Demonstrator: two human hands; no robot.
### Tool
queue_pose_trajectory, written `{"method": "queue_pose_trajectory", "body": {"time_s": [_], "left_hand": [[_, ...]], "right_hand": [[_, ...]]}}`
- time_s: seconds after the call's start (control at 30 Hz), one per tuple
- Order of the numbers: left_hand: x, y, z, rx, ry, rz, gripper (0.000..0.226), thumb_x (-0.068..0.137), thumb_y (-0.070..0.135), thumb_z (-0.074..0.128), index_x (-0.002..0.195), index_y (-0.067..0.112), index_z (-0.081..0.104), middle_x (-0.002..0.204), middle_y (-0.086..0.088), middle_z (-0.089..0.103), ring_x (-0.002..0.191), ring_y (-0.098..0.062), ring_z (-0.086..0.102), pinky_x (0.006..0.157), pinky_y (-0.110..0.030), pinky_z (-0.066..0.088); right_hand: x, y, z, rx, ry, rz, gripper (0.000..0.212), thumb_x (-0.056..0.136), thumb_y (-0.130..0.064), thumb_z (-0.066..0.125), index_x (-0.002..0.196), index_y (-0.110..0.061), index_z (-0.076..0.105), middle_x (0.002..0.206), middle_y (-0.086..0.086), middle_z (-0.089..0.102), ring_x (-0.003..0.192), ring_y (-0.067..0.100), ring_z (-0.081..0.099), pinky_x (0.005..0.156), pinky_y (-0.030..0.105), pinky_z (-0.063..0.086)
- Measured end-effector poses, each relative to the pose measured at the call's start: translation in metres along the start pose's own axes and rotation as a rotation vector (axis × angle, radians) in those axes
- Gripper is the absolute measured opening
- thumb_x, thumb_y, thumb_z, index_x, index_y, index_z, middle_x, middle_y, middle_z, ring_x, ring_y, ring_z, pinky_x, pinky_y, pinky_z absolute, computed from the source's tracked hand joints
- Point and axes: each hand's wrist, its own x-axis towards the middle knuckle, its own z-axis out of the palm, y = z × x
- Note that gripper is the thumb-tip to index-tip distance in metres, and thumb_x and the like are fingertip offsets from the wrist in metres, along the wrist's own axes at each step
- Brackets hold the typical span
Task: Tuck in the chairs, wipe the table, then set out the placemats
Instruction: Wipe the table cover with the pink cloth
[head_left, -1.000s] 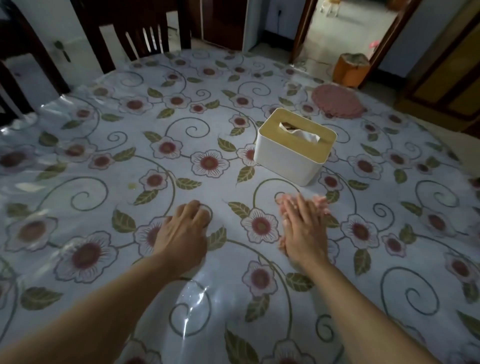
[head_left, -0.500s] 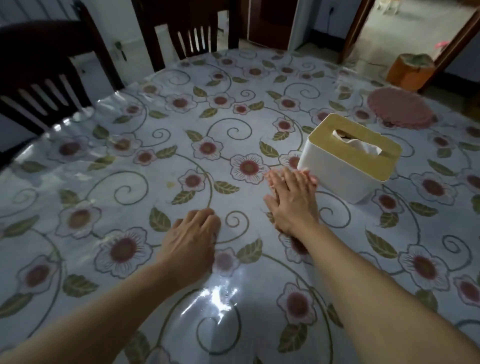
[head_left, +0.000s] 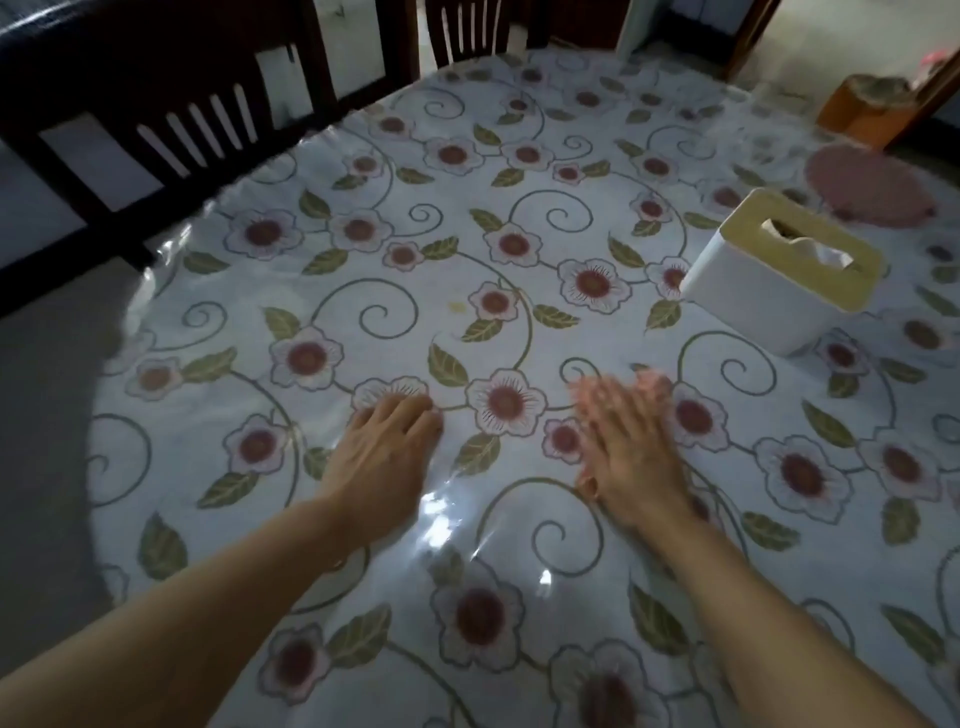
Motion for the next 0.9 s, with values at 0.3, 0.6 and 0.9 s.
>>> {"method": "queue_pose_trajectory", "body": {"time_s": [0.3,0.6,0.9], "left_hand": [[-0.073,-0.034,-0.008,-0.052,-0.149,-0.080,0.050,0.072,0.012,0.061,0.120,0.013,0.049,0.140,-0.008,0.037,0.123,-0.031,0.036,0.092,-0.046,0.043],[-0.080,-0.023,-0.005,-0.056,-0.339,-0.210,0.066,0.089,0.022,0.047,0.146,0.016,0.013,0.158,-0.002,-0.003,0.145,-0.023,-0.005,0.110,-0.050,0.028],[-0.065,-0.039,-0.014,0.028,-0.273,-0.051,0.053,0.081,0.033,0.056,0.128,0.019,0.036,0.144,-0.003,0.025,0.128,-0.024,0.029,0.093,-0.038,0.043]], "right_hand": [[-0.095,-0.161,-0.002,0.180,-0.106,-0.075,0.061,0.097,-0.048,0.021,0.152,-0.029,0.003,0.160,-0.006,-0.001,0.146,0.024,-0.009,0.116,0.044,-0.006],[-0.129,-0.193,-0.001,0.161,-0.155,-0.166,0.078,0.080,-0.046,0.039,0.152,-0.026,0.015,0.156,-0.003,0.024,0.142,0.028,0.018,0.112,0.041,0.009],[-0.094,-0.179,0.006,0.138,-0.163,-0.240,0.075,0.082,-0.033,0.045,0.151,-0.025,0.016,0.156,0.000,0.024,0.143,0.025,0.016,0.111,0.042,0.010]]}}
